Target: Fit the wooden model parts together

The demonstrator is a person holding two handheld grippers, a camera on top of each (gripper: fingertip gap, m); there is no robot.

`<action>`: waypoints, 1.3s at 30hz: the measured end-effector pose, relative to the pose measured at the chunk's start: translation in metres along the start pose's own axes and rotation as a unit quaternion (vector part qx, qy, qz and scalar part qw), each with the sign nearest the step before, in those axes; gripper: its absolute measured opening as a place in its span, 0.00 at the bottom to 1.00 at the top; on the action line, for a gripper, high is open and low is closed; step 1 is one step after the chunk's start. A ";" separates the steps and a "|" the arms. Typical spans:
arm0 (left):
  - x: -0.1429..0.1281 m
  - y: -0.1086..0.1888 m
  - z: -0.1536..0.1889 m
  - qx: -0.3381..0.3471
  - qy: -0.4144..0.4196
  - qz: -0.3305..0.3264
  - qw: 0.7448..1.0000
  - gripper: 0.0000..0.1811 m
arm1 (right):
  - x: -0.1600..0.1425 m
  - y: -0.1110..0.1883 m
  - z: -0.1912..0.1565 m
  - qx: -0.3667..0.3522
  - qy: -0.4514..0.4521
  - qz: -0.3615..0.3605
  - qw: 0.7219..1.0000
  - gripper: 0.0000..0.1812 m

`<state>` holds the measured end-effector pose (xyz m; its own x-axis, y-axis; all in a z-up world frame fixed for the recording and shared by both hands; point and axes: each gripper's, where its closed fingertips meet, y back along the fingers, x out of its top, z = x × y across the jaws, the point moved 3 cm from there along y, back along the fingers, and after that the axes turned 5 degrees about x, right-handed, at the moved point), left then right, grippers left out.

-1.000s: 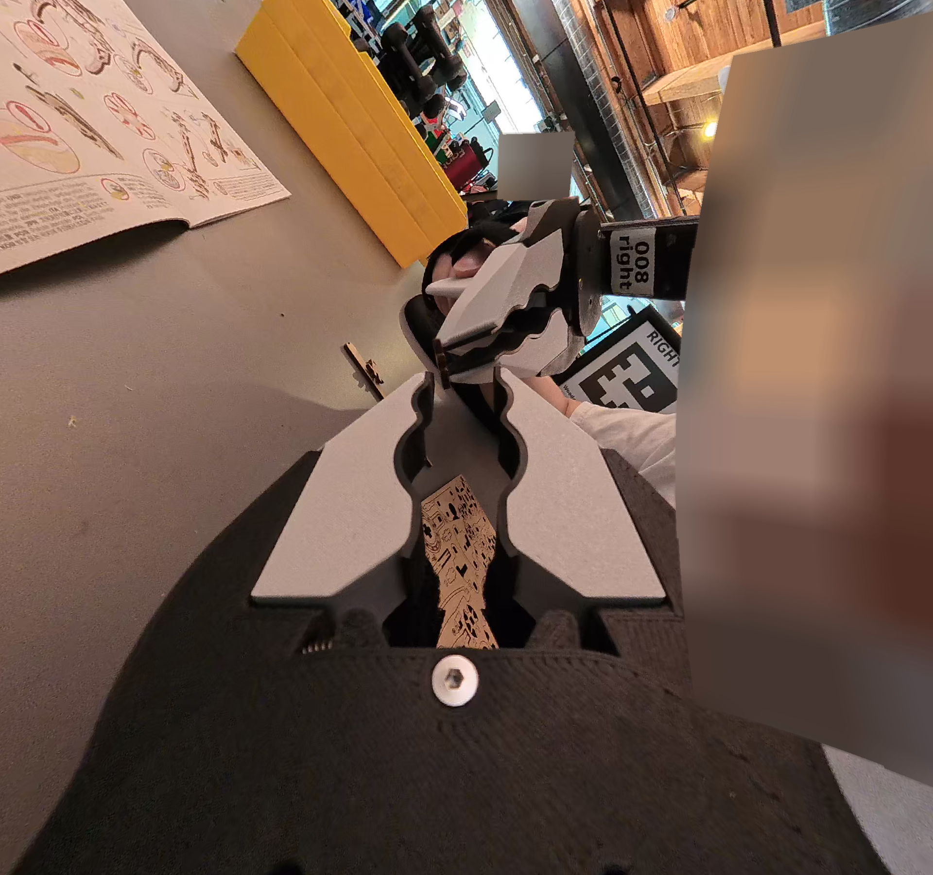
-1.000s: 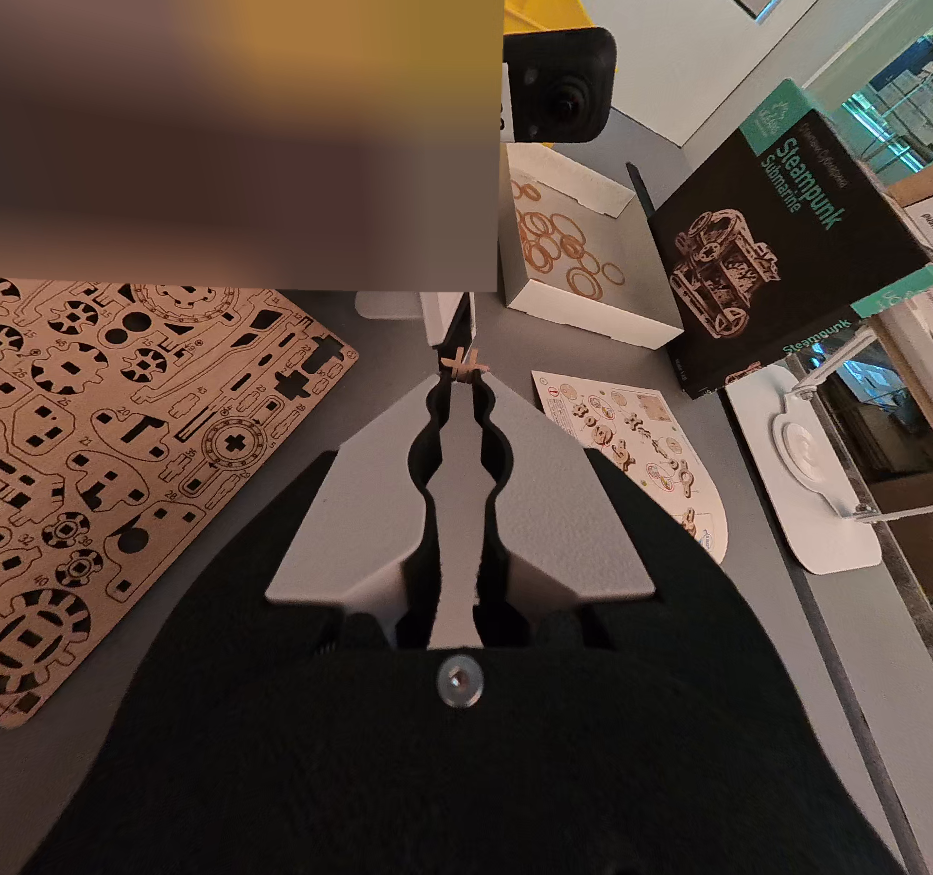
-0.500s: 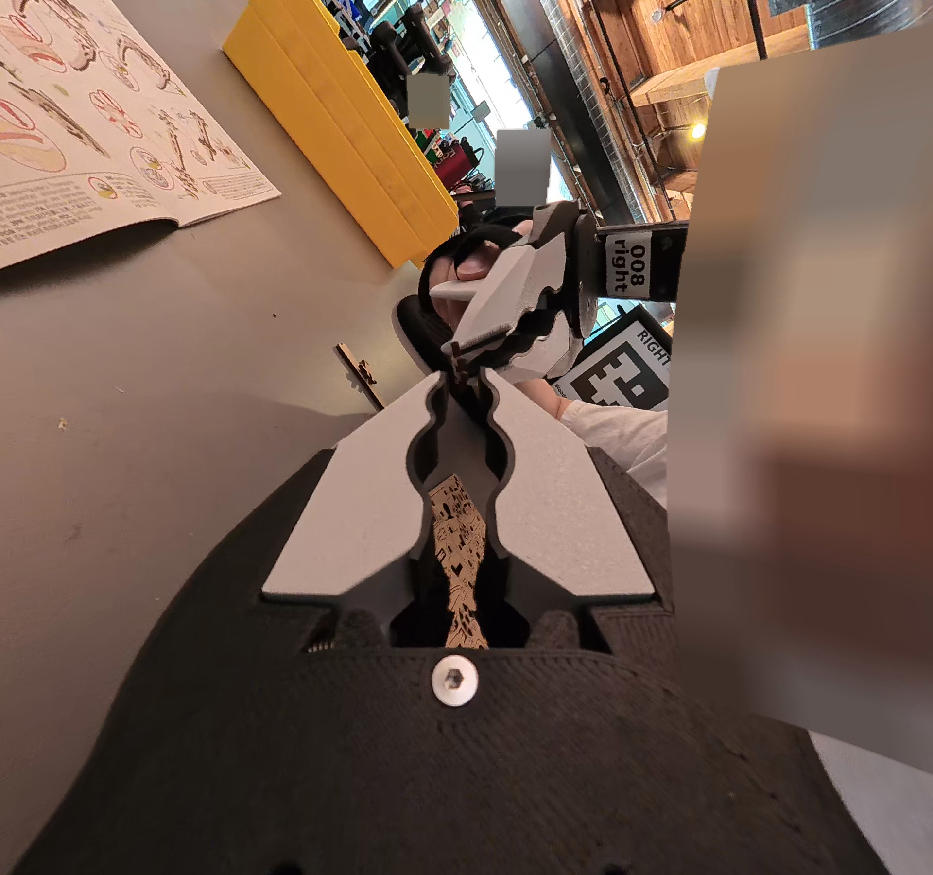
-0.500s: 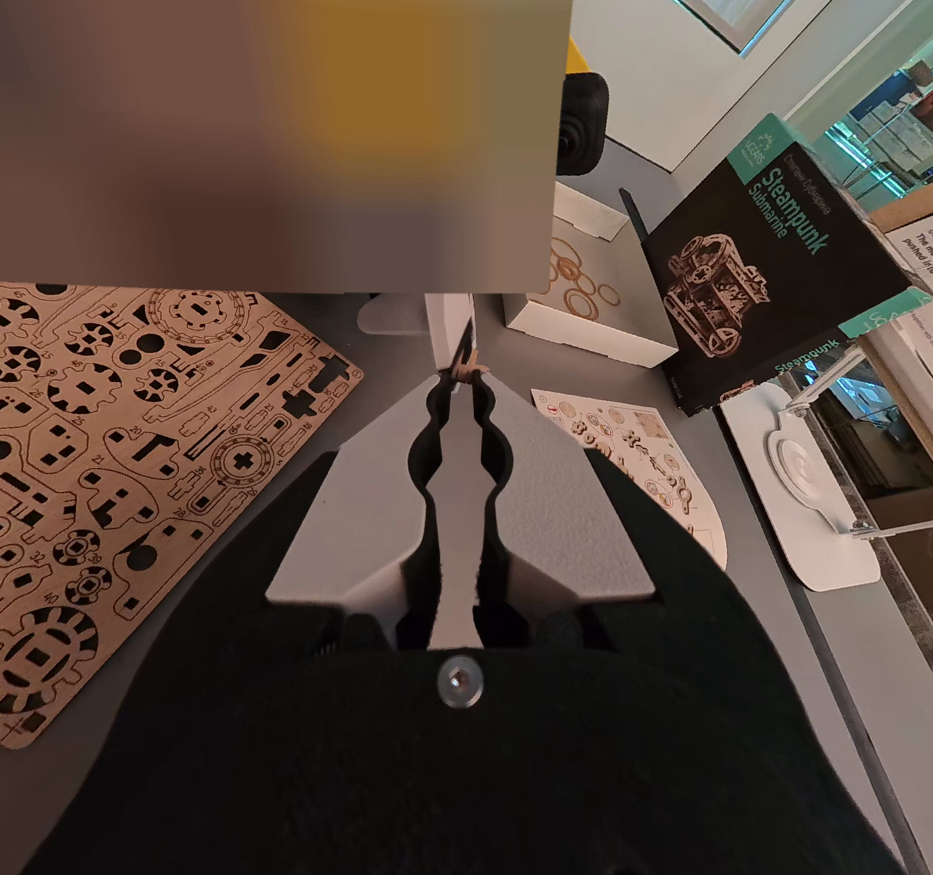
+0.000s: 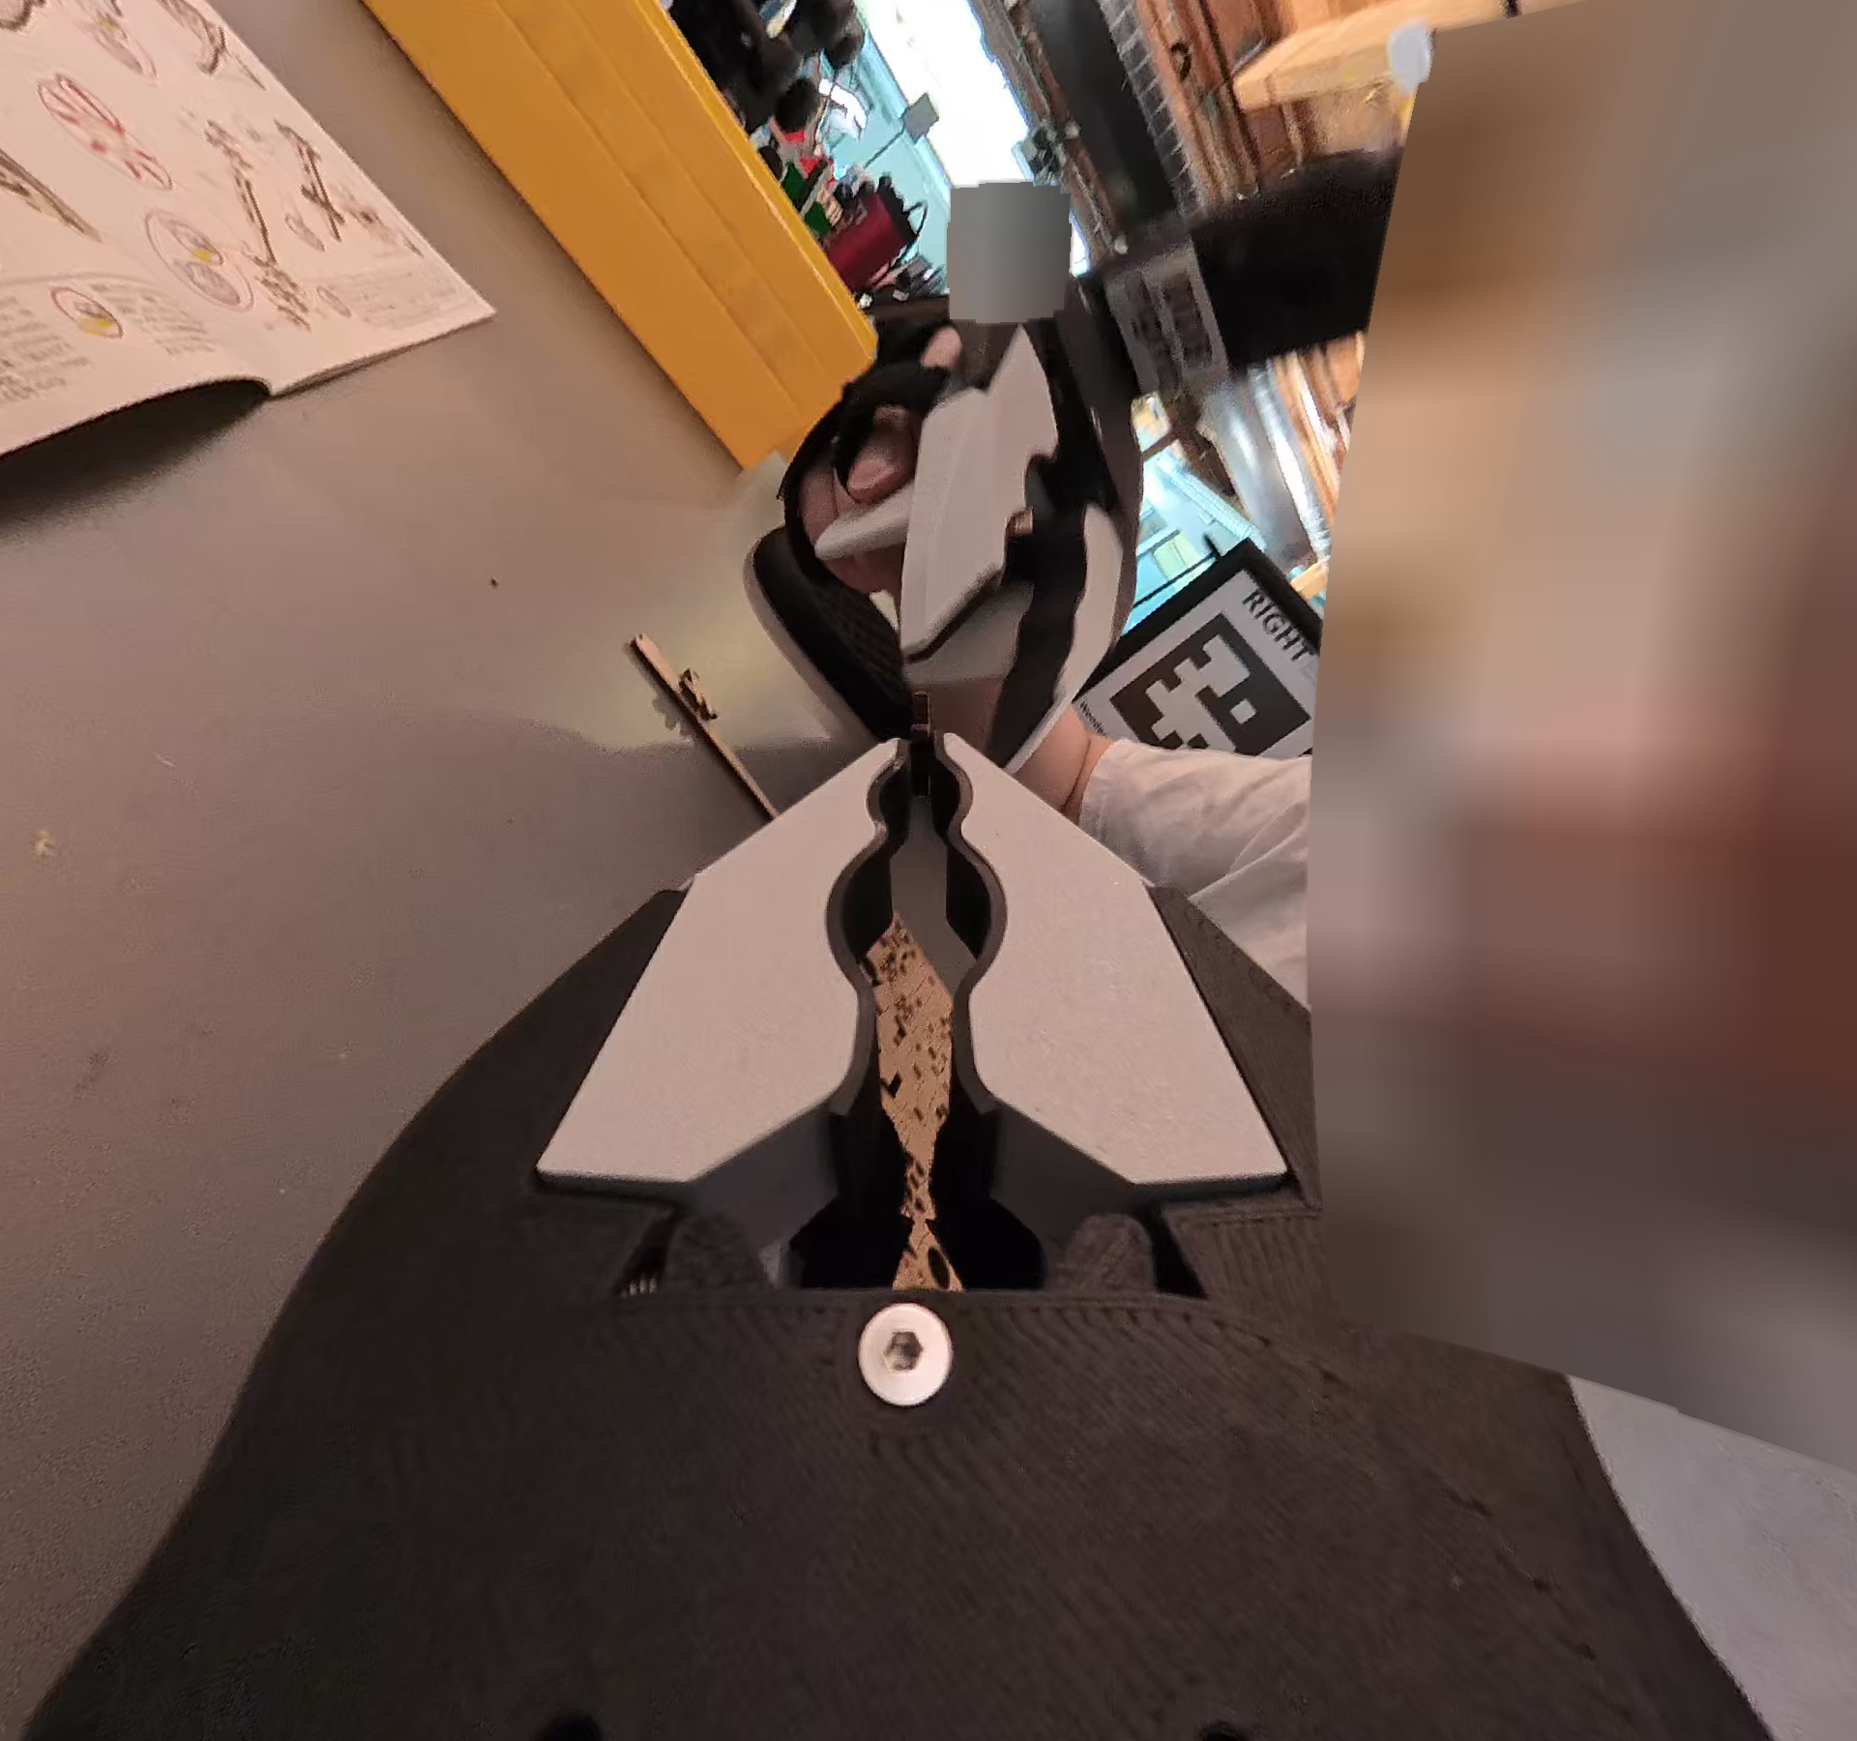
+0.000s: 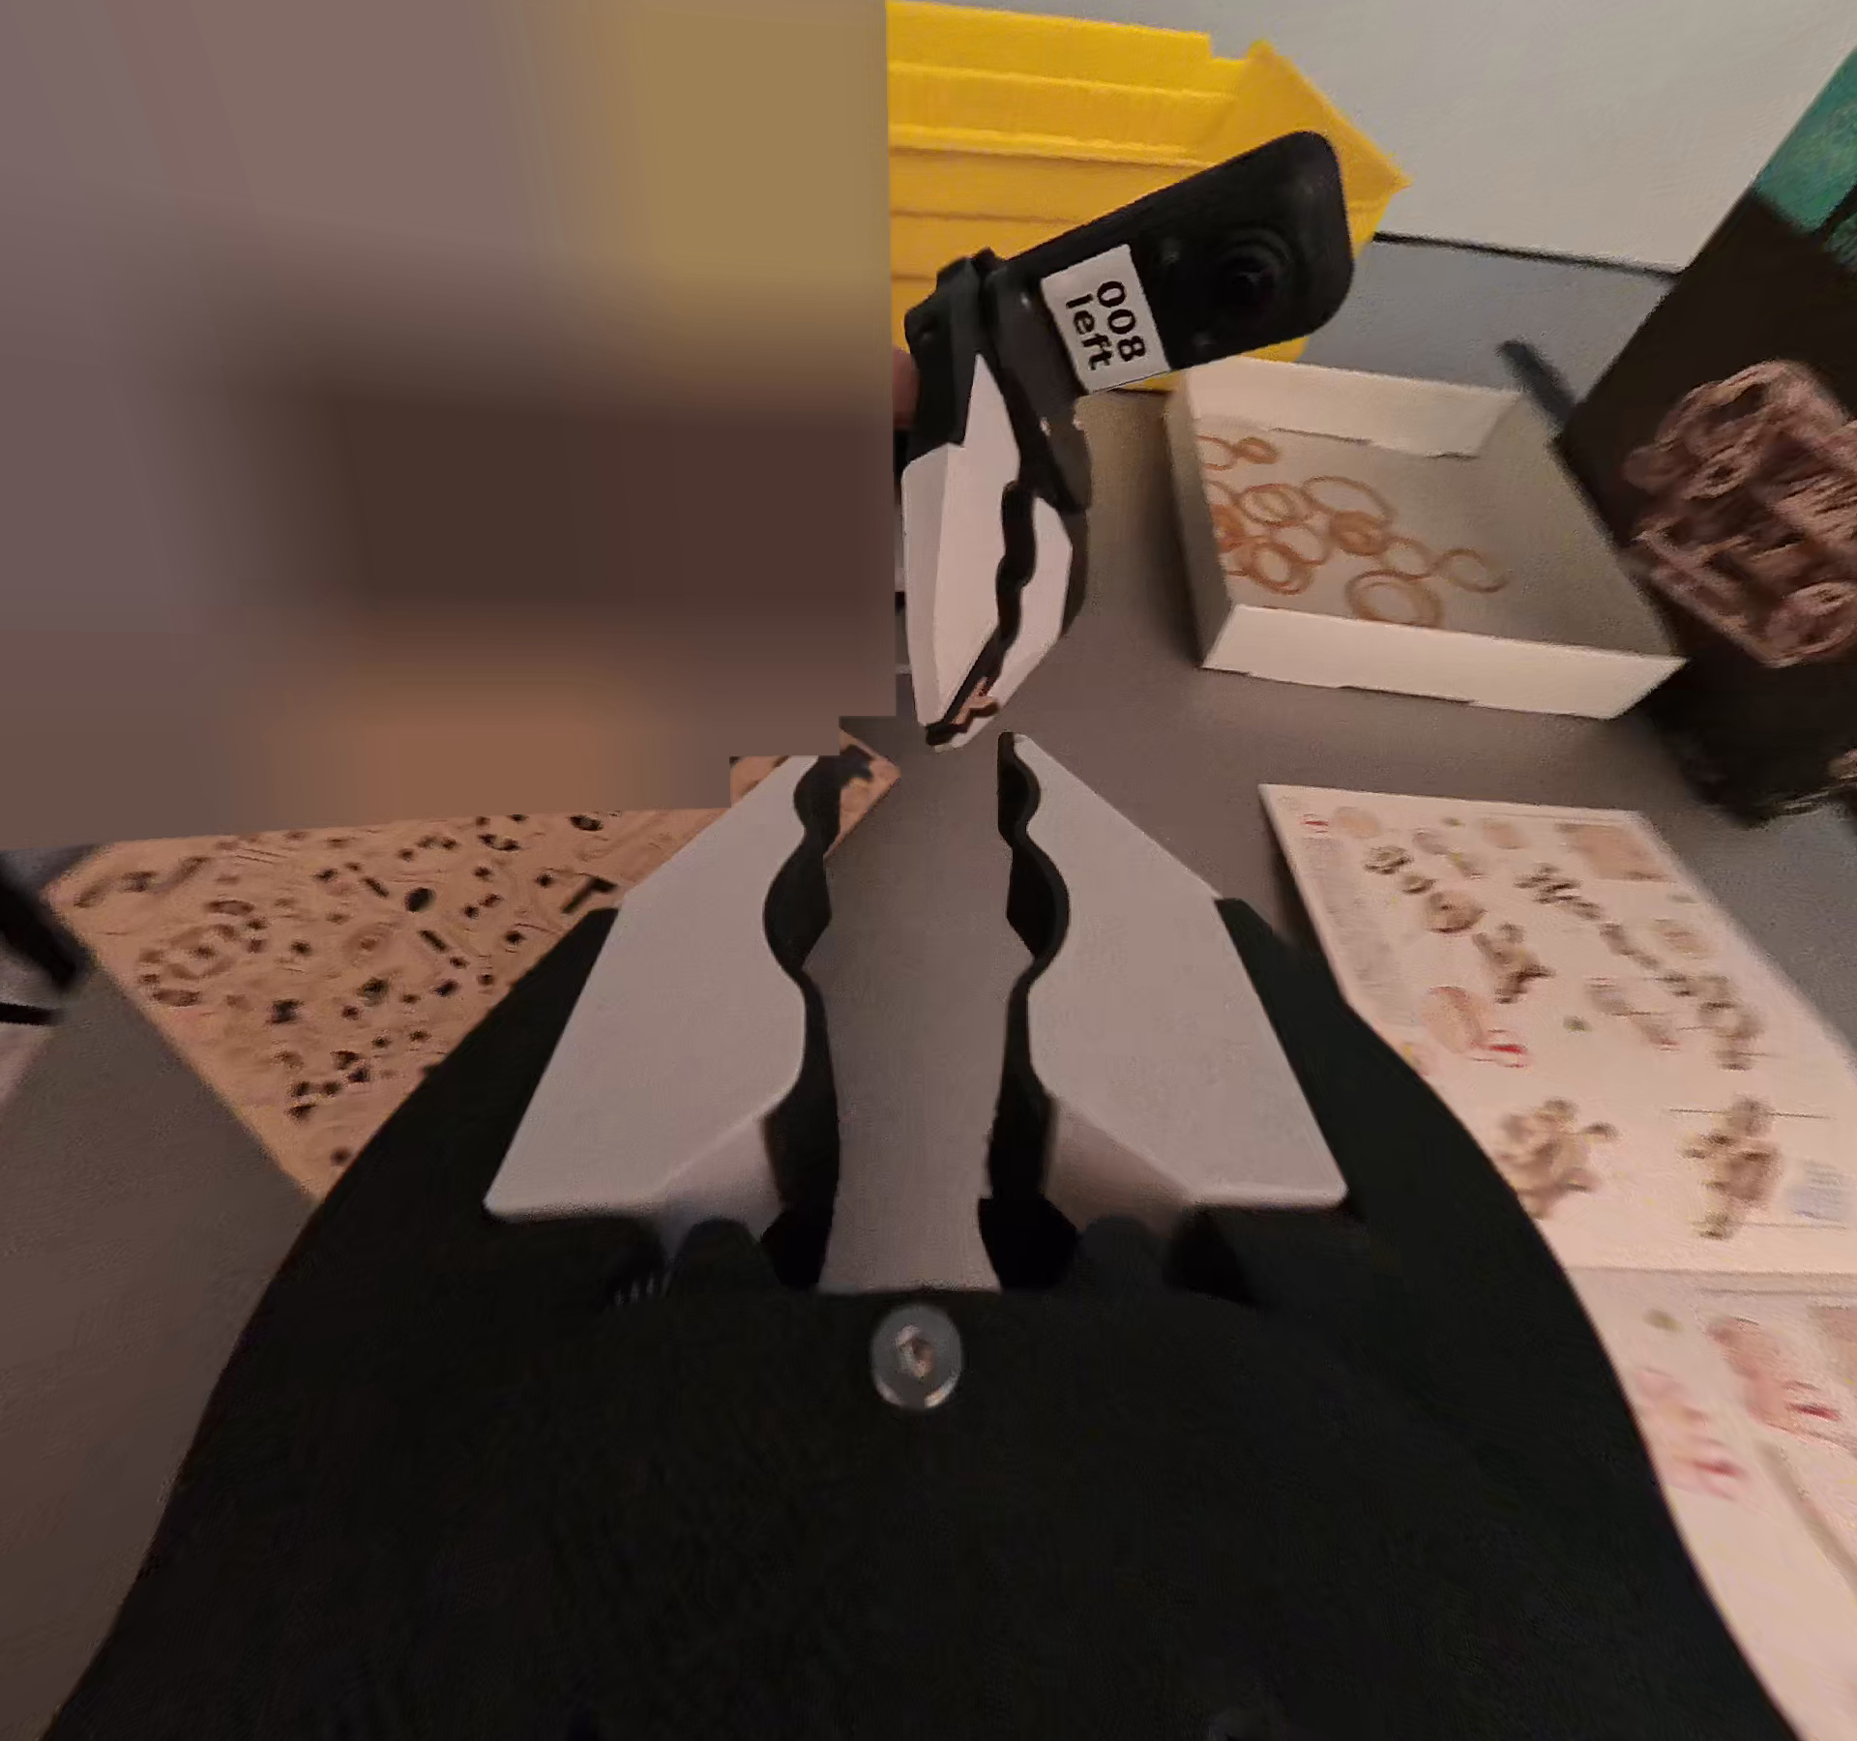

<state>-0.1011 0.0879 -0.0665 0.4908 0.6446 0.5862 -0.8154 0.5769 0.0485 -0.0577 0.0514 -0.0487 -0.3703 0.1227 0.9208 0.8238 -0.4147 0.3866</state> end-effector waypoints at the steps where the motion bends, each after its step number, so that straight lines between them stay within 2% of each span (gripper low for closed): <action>1: -0.002 0.000 -0.001 0.004 -0.002 -0.007 1.000 0.00 | 0.001 0.003 0.001 0.015 -0.030 0.016 0.999 0.17; 3: -0.007 -0.002 -0.002 0.013 -0.009 -0.030 0.999 0.00 | 0.003 0.007 0.009 0.030 -0.101 0.052 0.993 0.16; 6: -0.016 -0.008 -0.003 0.029 -0.026 -0.067 0.997 0.00 | 0.002 0.006 0.010 0.092 -0.225 0.083 0.966 0.17; 9: -0.026 -0.013 -0.002 0.036 -0.040 -0.099 0.994 0.00 | -0.011 0.000 0.007 0.131 -0.292 0.056 0.946 0.11; 13: -0.033 -0.017 0.000 0.035 -0.049 -0.124 0.990 0.00 | -0.021 -0.008 -0.007 0.176 -0.311 0.010 0.934 0.12; 18: -0.037 -0.019 0.002 0.037 -0.060 -0.138 0.988 0.00 | -0.027 -0.012 -0.013 0.197 -0.334 -0.011 0.922 0.03; 23: -0.039 -0.020 0.003 0.040 -0.070 -0.144 0.986 0.00 | -0.030 -0.012 -0.015 0.218 -0.361 -0.014 0.907 0.02; 28: -0.040 -0.021 0.003 0.040 -0.075 -0.152 0.985 0.00 | -0.030 -0.014 -0.019 0.222 -0.353 -0.025 0.908 0.01; 30: -0.037 -0.021 0.005 0.034 -0.082 -0.143 0.986 0.01 | -0.027 -0.012 -0.017 0.221 -0.364 -0.012 0.905 0.01; 35: -0.017 -0.015 0.007 0.056 -0.120 -0.082 0.988 0.19 | -0.018 -0.005 -0.001 0.203 -0.398 0.054 0.893 0.01; 37: -0.009 -0.011 0.005 0.079 -0.138 -0.057 0.986 0.19 | -0.010 0.002 0.010 0.190 -0.411 0.105 0.885 0.01; 39: -0.003 -0.007 0.006 0.086 -0.146 -0.039 0.985 0.14 | 0.000 0.008 0.019 0.181 -0.406 0.160 0.881 0.01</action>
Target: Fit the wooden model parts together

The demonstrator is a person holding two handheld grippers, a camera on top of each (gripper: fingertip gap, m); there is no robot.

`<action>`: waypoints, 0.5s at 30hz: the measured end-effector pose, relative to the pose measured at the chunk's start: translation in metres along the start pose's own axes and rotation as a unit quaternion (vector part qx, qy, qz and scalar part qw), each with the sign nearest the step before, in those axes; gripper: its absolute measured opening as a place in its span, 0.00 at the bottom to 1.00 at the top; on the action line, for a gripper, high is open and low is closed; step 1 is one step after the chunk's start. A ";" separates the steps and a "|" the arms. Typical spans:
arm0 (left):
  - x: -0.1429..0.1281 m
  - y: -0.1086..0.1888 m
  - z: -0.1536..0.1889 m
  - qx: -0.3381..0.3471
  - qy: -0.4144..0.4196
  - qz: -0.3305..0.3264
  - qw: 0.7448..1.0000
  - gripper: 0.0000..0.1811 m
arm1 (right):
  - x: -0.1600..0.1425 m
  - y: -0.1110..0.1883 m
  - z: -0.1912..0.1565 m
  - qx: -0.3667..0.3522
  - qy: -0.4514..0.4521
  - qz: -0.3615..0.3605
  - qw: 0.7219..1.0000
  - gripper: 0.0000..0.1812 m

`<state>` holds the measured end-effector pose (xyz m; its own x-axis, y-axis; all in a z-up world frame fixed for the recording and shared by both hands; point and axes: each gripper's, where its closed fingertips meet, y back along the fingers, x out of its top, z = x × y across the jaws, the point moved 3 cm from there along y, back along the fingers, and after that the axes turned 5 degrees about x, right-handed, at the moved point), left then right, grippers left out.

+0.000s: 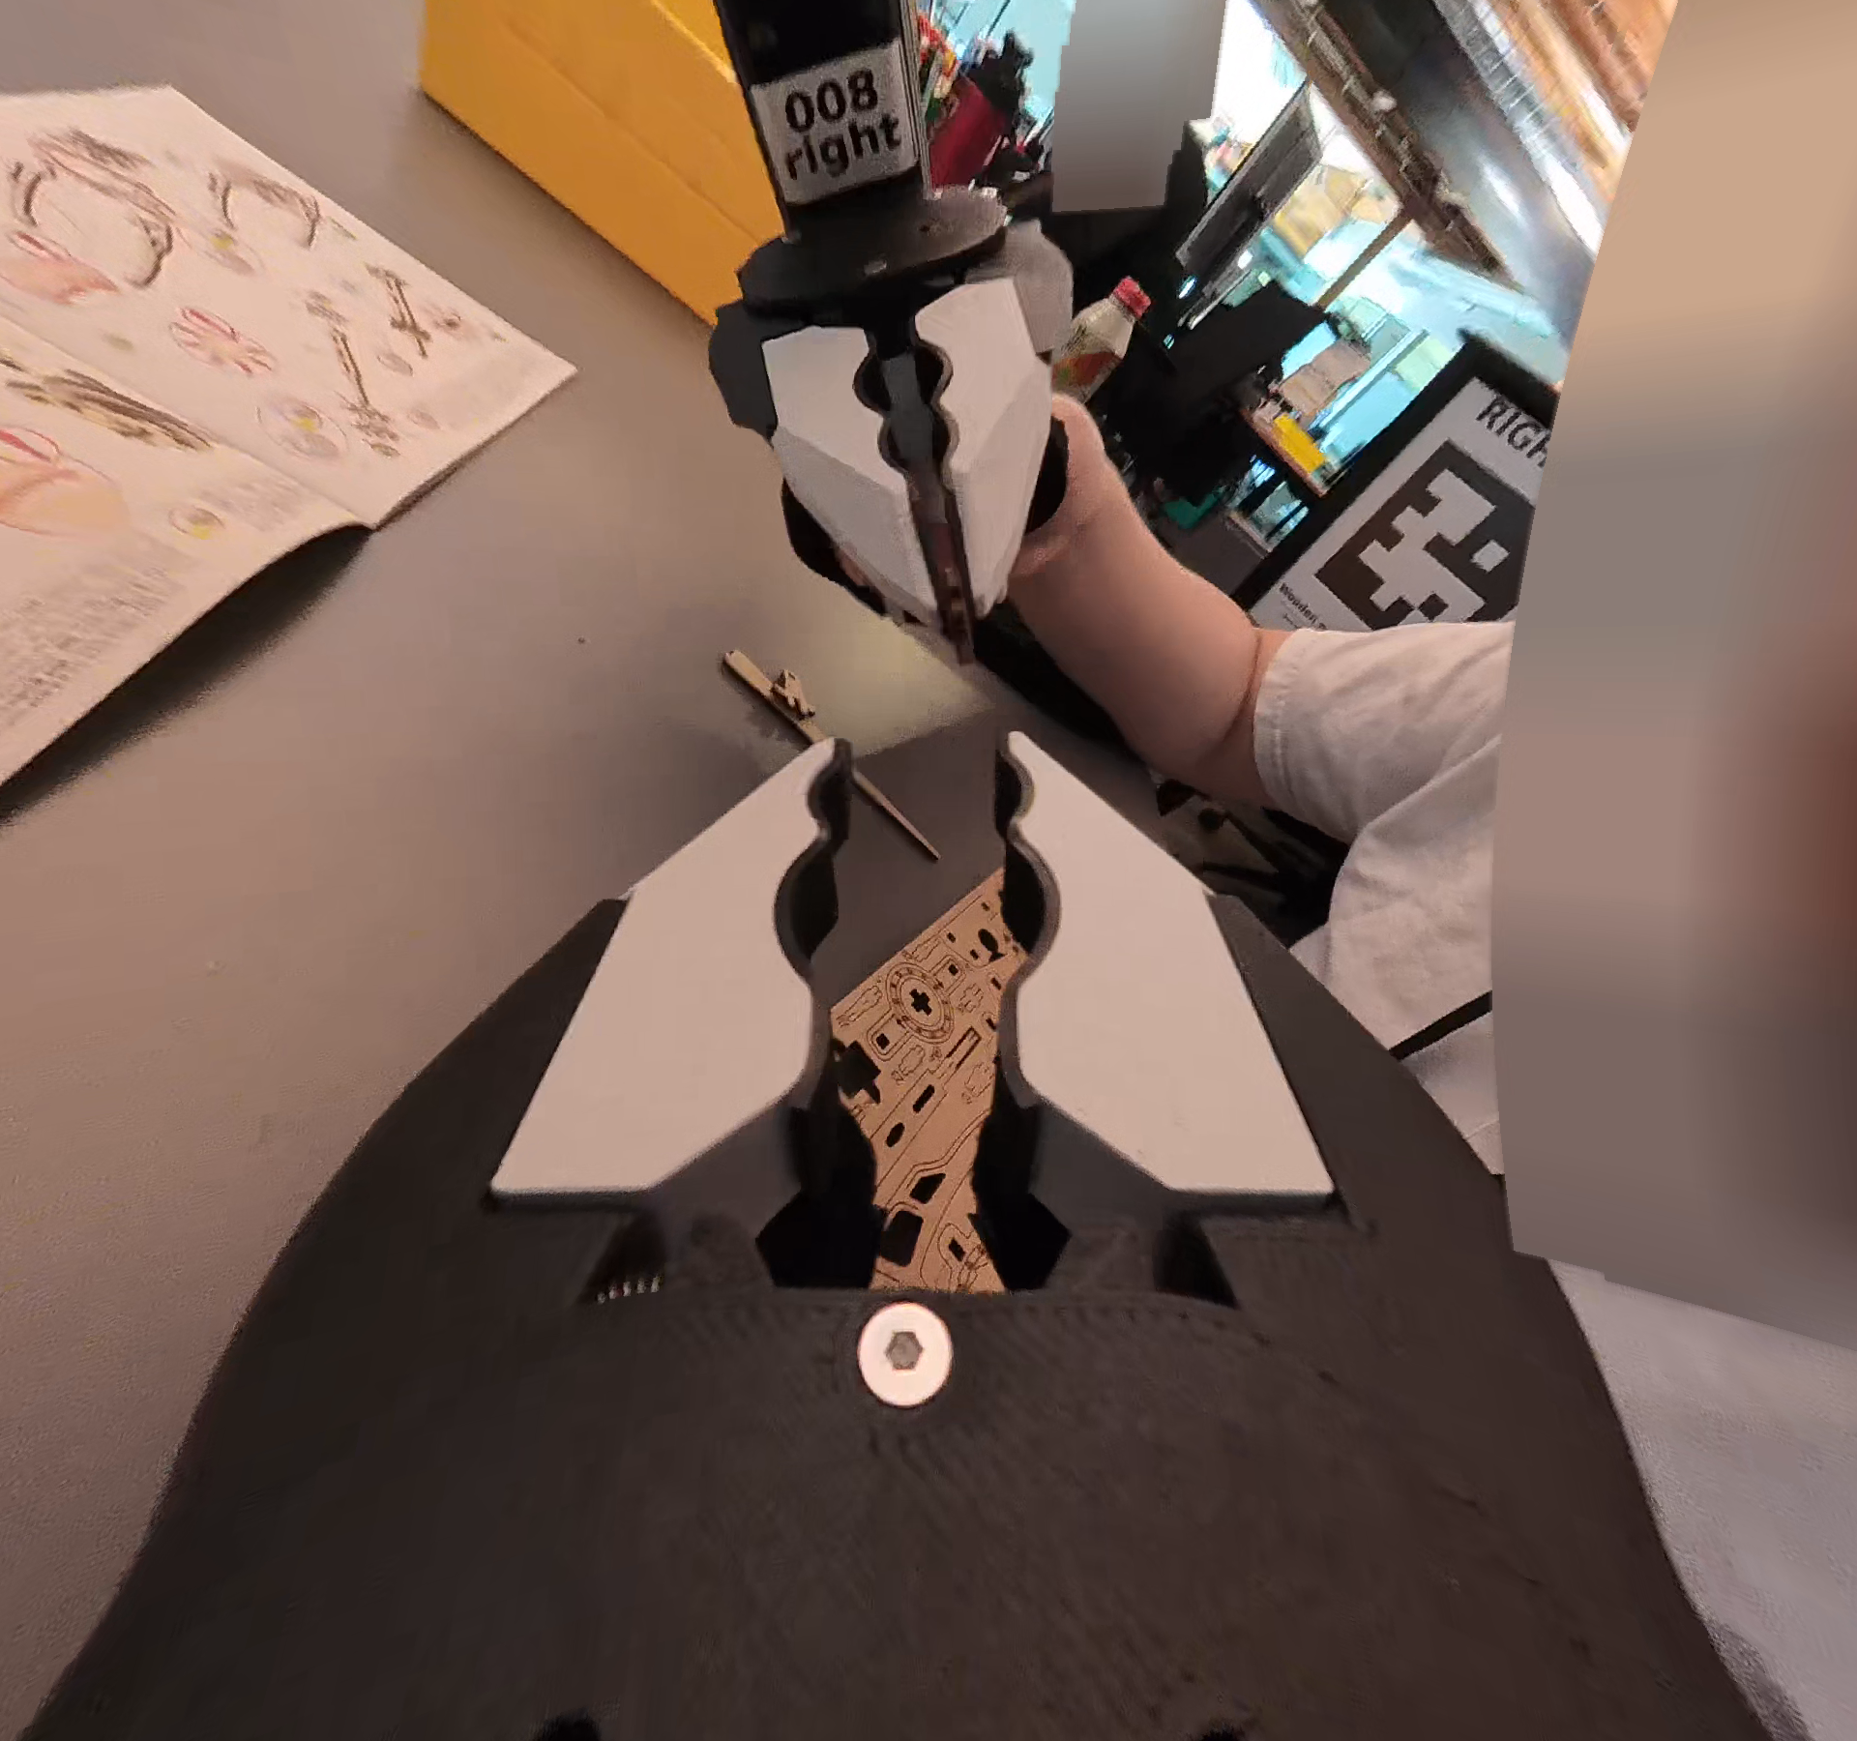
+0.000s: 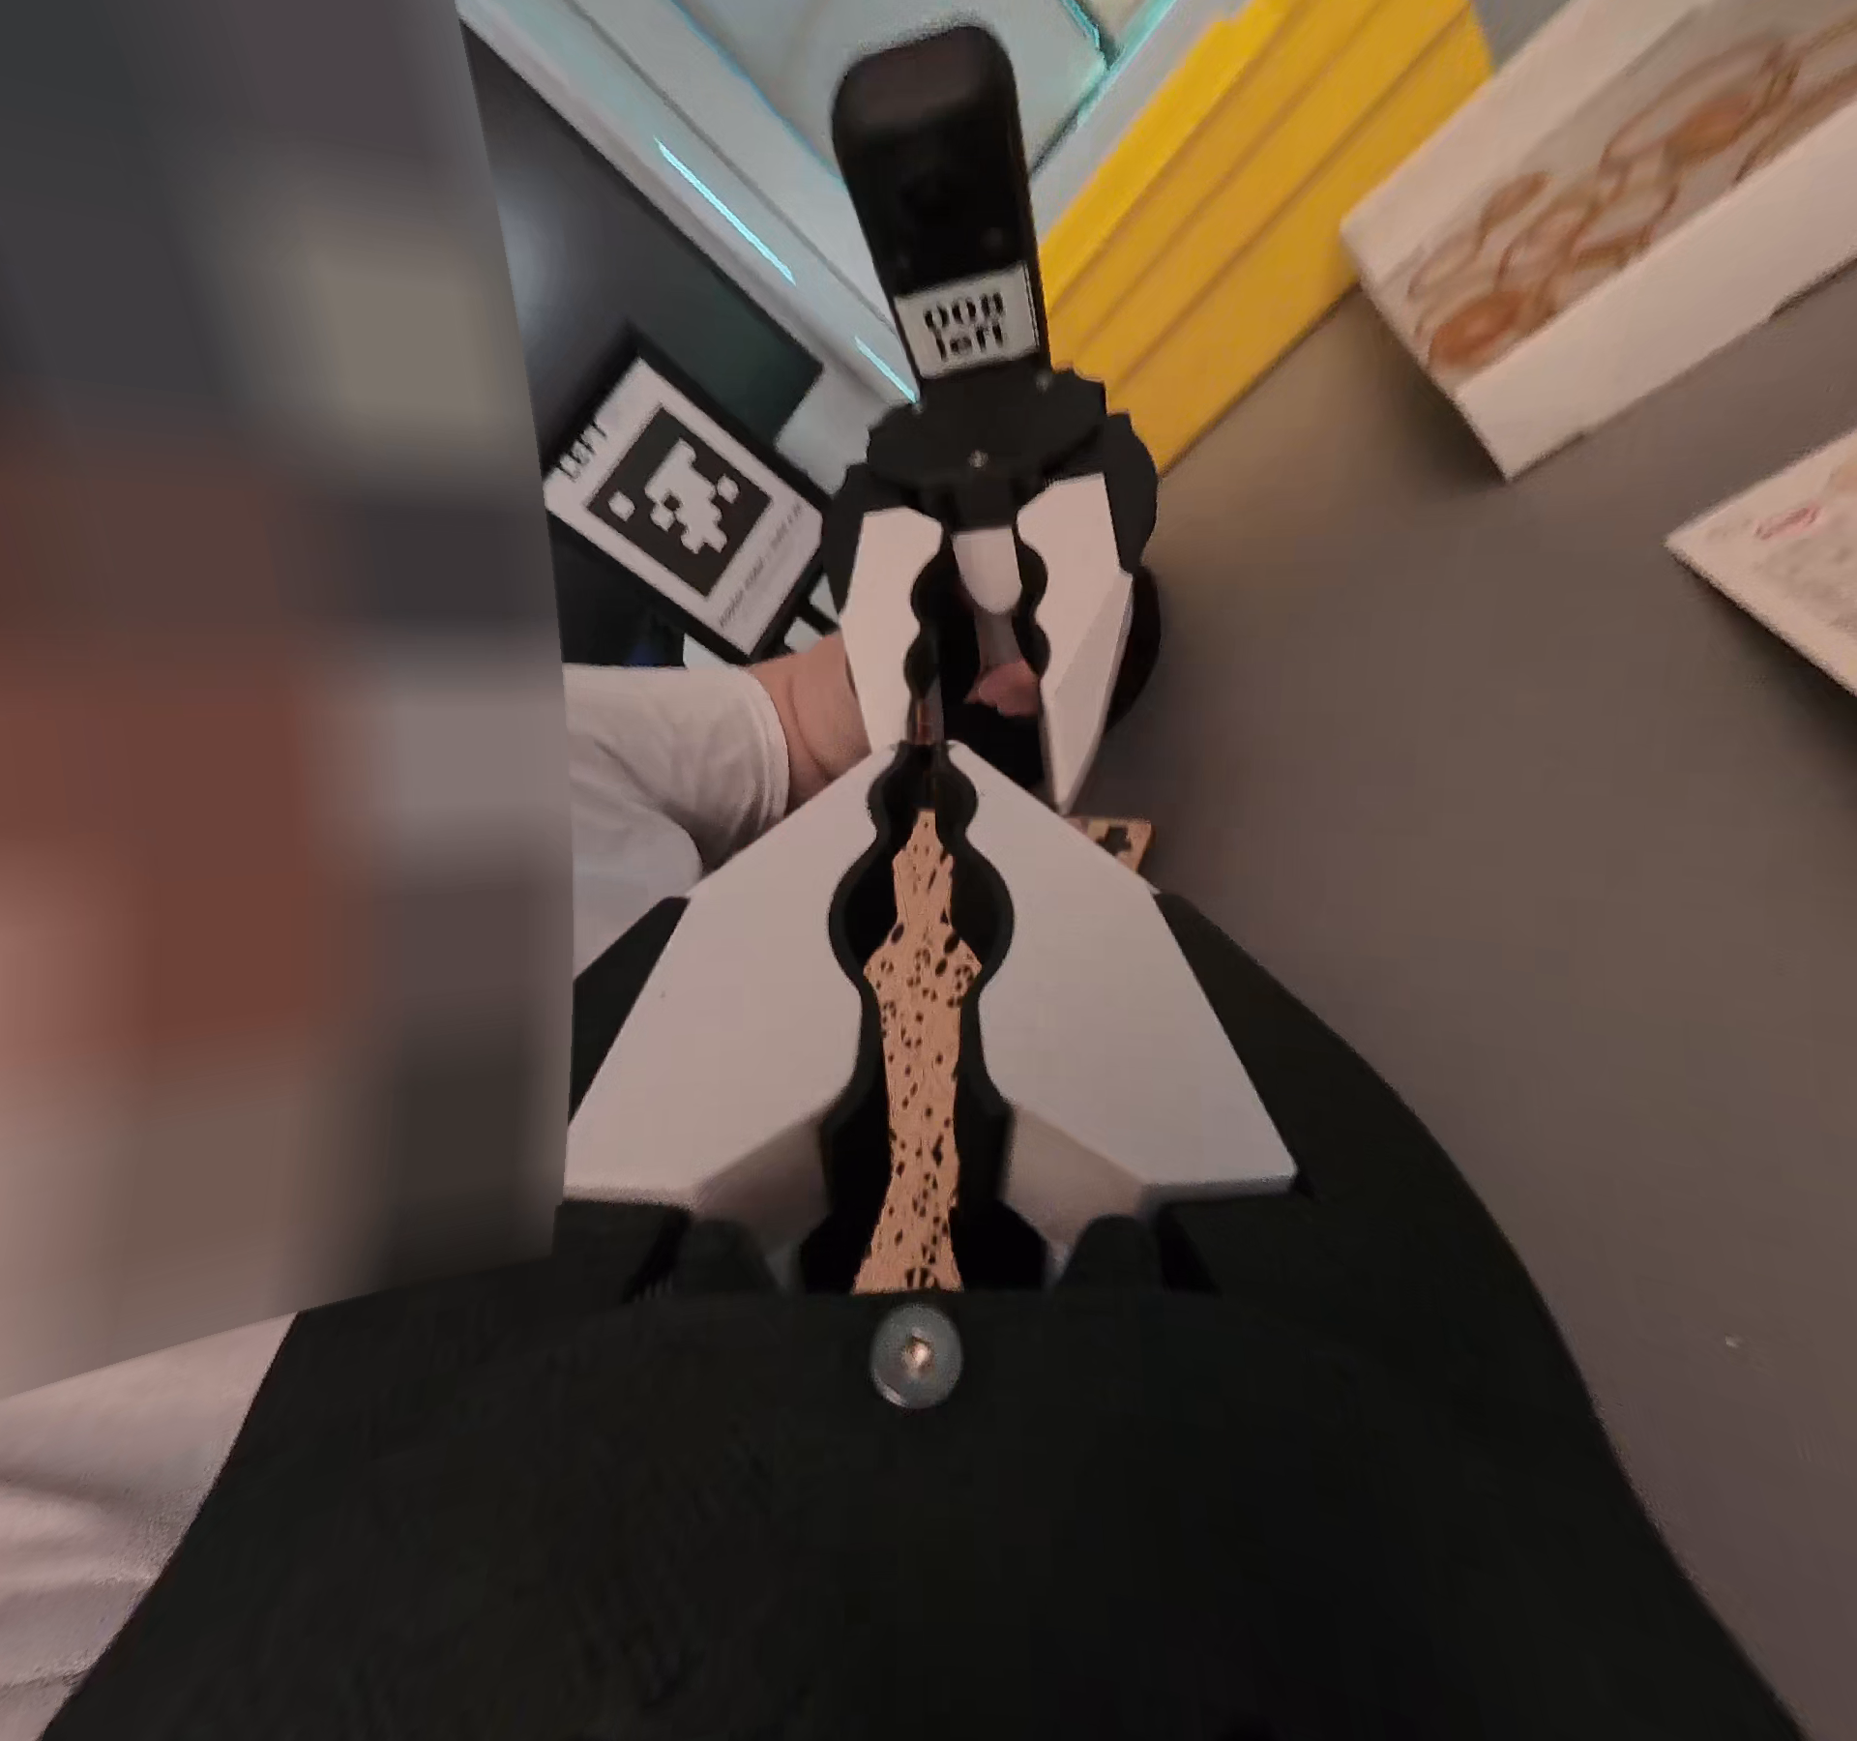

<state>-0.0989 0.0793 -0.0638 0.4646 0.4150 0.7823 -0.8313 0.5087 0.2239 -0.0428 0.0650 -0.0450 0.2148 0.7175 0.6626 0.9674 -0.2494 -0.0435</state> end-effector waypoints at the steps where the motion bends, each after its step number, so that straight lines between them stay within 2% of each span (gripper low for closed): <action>1: 0.003 0.002 0.001 -0.006 0.003 0.011 1.000 0.12 | 0.003 0.000 -0.001 -0.002 0.010 0.012 1.000 0.01; 5: 0.013 0.008 0.006 -0.044 0.031 0.055 0.997 0.11 | 0.006 -0.002 -0.002 -0.015 0.044 0.019 0.999 0.01; 10: 0.013 0.008 0.007 -0.043 0.030 0.053 0.997 0.09 | 0.002 -0.008 -0.001 -0.011 0.042 0.009 0.999 0.01; 15: 0.014 0.011 0.006 -0.051 0.049 0.060 0.996 0.01 | -0.001 -0.012 -0.001 -0.016 0.055 -0.005 0.998 0.01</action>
